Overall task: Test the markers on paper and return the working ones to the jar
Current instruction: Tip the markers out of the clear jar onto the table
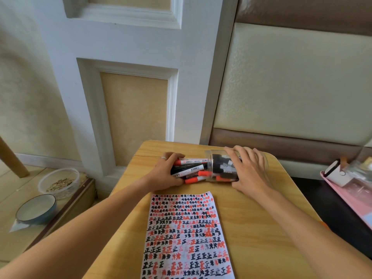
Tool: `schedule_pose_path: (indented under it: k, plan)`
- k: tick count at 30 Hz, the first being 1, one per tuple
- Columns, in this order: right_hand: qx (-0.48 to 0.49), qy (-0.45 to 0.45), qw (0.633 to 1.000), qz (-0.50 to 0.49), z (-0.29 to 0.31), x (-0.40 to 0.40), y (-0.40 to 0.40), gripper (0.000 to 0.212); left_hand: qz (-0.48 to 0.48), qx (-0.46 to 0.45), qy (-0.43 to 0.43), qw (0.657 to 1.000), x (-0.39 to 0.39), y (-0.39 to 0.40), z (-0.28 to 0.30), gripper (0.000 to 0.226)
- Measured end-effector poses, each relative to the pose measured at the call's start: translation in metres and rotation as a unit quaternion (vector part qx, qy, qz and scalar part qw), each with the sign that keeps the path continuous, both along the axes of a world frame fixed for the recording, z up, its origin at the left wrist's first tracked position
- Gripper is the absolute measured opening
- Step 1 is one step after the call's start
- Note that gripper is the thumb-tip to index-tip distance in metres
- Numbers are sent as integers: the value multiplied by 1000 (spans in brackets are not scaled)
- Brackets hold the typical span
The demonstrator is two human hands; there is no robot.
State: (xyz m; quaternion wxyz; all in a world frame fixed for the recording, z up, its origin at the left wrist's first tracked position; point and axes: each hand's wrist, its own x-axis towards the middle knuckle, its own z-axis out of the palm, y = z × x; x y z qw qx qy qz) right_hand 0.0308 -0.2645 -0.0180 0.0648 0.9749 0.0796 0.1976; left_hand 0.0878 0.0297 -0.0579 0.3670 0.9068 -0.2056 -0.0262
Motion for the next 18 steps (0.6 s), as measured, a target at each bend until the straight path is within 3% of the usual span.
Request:
schedule_pose_path:
  k: [4, 7, 11, 14, 18]
  plan:
    - [-10, -2, 1000, -2, -3, 2, 3, 118, -46, 58, 28, 997, -1, -2, 4, 100]
    - [-6, -2, 1000, 4, -2, 0, 7, 116, -27, 86, 22, 996, -5, -9, 5, 111]
    - [-4, 0, 1000, 11, -2, -3, 9, 115, 41, 82, -56, 994, -11, -19, 2, 89]
    - [-6, -3, 1000, 15, 0, -6, 4, 115, 34, 85, -91, 992, -12, -17, 3, 72]
    - [-14, -6, 1000, 6, 2, -5, -6, 117, 14, 83, -89, 992, -9, -6, 7, 70]
